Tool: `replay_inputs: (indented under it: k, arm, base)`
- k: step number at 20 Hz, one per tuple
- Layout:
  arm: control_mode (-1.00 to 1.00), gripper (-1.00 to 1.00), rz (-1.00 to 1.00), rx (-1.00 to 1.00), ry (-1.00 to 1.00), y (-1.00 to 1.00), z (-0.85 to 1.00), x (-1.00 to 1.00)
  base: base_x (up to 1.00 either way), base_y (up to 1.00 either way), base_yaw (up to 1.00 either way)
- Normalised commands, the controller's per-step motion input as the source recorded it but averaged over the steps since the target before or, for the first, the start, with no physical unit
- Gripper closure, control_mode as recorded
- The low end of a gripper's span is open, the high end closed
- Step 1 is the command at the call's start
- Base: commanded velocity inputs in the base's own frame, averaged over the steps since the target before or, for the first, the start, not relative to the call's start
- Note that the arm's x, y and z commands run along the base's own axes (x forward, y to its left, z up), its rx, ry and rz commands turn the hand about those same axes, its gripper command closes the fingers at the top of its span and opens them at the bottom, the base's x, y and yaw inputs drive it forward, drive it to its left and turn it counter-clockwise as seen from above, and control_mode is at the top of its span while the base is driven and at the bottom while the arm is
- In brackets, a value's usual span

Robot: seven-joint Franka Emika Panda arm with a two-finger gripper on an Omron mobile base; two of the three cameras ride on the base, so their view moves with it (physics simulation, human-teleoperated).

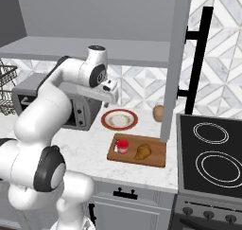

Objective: From the different types of pastries on the counter, select a croissant and place it on the cutting board. Then retrieve a jar of jam from the cabinet and place it alongside the croissant on the cutting board.

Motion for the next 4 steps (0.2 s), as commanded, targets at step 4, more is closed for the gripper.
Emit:
replay_inputs:
  k: [4]
  arm:
    - [-1.00, -1.00, 0.00, 0.00, 0.00, 0.00, 0.00, 0.00]
  base:
    - [0.00, 0.00, 0.00]
